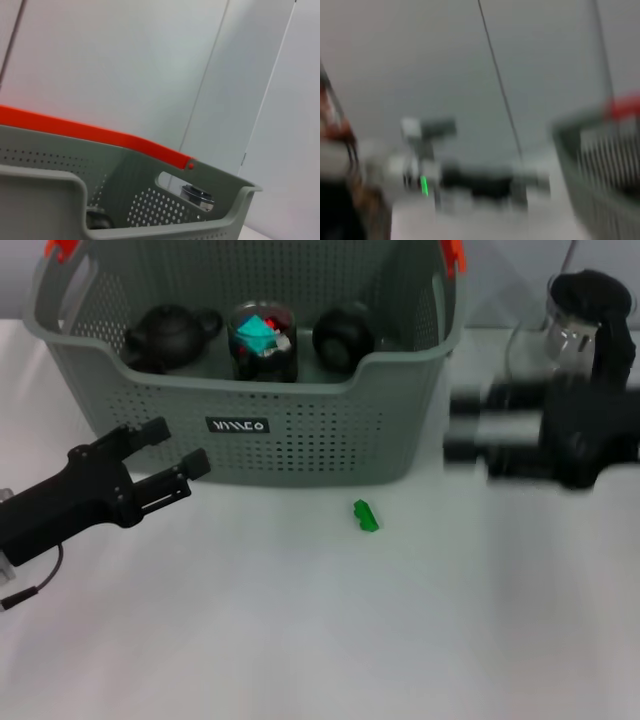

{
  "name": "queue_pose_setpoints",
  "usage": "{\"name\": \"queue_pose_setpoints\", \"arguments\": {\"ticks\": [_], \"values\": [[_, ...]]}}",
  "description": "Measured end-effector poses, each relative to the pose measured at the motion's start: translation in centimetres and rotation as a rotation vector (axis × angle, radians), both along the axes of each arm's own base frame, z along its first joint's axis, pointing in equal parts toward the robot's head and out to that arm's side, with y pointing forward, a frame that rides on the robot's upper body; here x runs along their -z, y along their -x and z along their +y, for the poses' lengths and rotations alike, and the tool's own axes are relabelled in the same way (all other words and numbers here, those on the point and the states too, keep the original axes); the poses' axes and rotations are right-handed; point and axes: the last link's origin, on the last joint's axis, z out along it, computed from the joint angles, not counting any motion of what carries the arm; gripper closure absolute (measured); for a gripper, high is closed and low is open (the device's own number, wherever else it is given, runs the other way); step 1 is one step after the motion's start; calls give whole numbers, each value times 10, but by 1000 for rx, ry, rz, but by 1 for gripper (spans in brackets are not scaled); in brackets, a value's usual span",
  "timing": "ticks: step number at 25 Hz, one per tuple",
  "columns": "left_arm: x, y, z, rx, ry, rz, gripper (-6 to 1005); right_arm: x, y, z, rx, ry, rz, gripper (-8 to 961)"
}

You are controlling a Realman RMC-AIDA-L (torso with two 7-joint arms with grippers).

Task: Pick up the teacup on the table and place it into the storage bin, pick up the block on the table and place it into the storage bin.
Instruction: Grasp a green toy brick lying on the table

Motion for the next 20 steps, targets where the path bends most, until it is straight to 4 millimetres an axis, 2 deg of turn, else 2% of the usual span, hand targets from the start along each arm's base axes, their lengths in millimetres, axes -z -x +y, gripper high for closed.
{"name": "queue_pose_setpoints", "arguments": {"ticks": [4, 9, 15, 20], "values": [[0, 0, 0, 0, 0, 0, 170, 7, 6, 12, 64, 114, -310, 391], [0, 0, 0, 2, 0, -2, 170, 22, 35, 30, 19, 157, -647, 391], [-1, 0, -1, 3, -4, -4, 170, 68, 67, 43, -107, 140, -926, 391], [-1, 1, -2, -3, -8, -2, 170, 106, 74, 51, -174, 68, -1034, 391]]}}
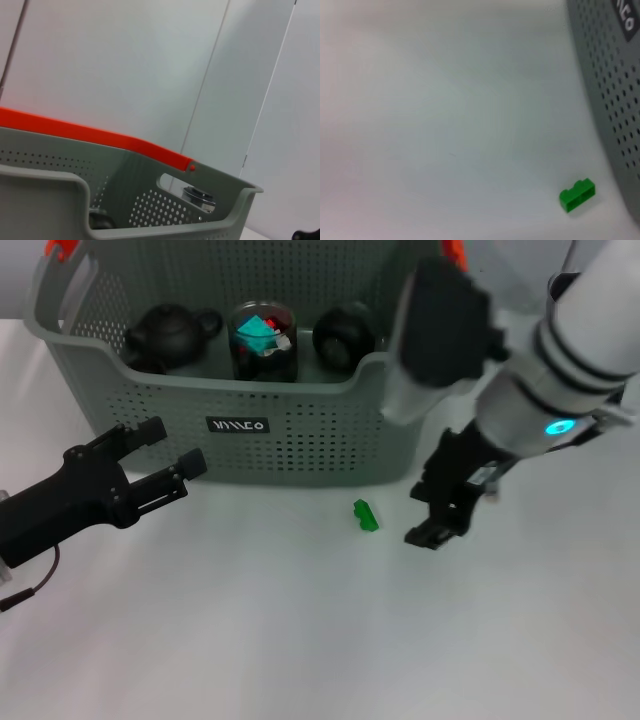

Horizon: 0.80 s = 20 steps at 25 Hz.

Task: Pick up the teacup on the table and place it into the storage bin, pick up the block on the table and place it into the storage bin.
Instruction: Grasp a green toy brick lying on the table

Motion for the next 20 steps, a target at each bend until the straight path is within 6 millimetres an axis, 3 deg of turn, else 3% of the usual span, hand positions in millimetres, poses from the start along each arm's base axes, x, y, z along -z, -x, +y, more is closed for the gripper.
{"name": "queue_pose_setpoints", "arguments": {"ticks": [10, 20], "values": [[2, -1, 1, -2, 1, -6, 170, 39, -4, 1, -102, -8, -49, 392], [2, 1, -1, -8, 0, -5, 169, 49, -8, 5, -158, -20, -83, 392]]}}
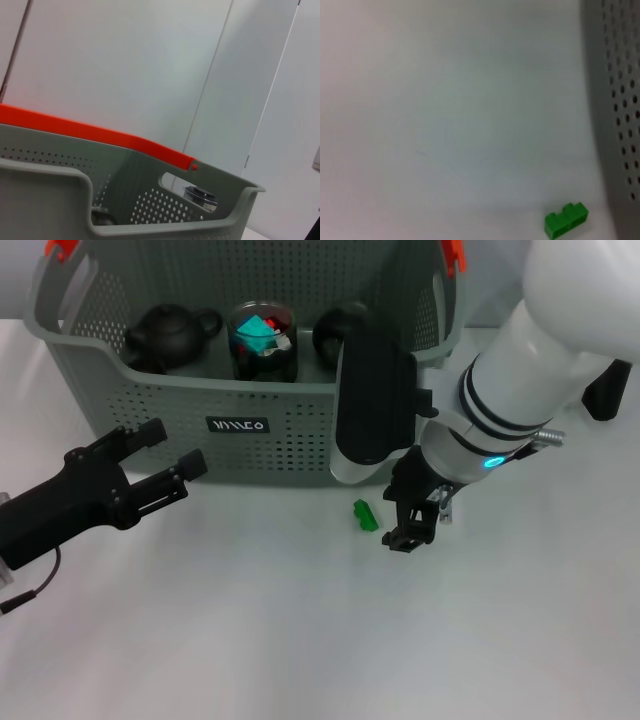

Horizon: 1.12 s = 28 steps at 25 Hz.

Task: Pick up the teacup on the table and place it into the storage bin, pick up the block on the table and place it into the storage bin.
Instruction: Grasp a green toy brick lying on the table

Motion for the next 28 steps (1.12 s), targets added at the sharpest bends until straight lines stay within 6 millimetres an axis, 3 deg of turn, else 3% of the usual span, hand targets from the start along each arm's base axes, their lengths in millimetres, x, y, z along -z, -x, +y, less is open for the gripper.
{"name": "queue_pose_setpoints", "arguments": {"ticks": [13, 28], "values": [[0, 1, -1, -5, -1, 0, 169, 24, -6, 0, -38, -14, 27, 393], [0, 1, -2, -6, 1, -3, 169, 34, -11, 14, 45, -77, 104, 394]]}}
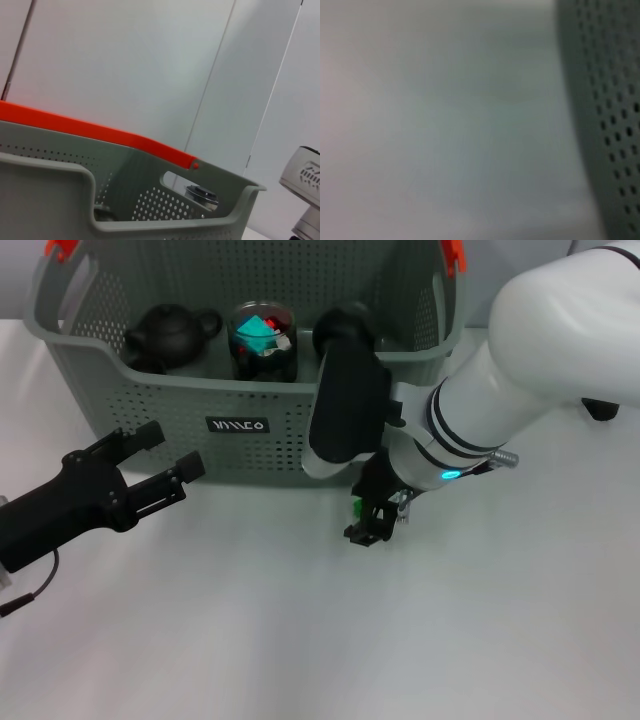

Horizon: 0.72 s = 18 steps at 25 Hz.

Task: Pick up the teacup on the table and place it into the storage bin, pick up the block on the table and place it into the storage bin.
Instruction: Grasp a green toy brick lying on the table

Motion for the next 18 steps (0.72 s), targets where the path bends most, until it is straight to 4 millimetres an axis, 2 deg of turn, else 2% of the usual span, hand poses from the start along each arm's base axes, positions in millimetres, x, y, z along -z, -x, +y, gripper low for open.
{"name": "queue_pose_setpoints", "arguments": {"ticks": [10, 18], "values": [[0, 0, 1, 1, -1, 2, 169, 0, -4, 2, 18, -11, -8, 394], [0, 0, 0, 0, -2, 2, 170, 1, -4, -6, 67, 40, 1, 395]]}}
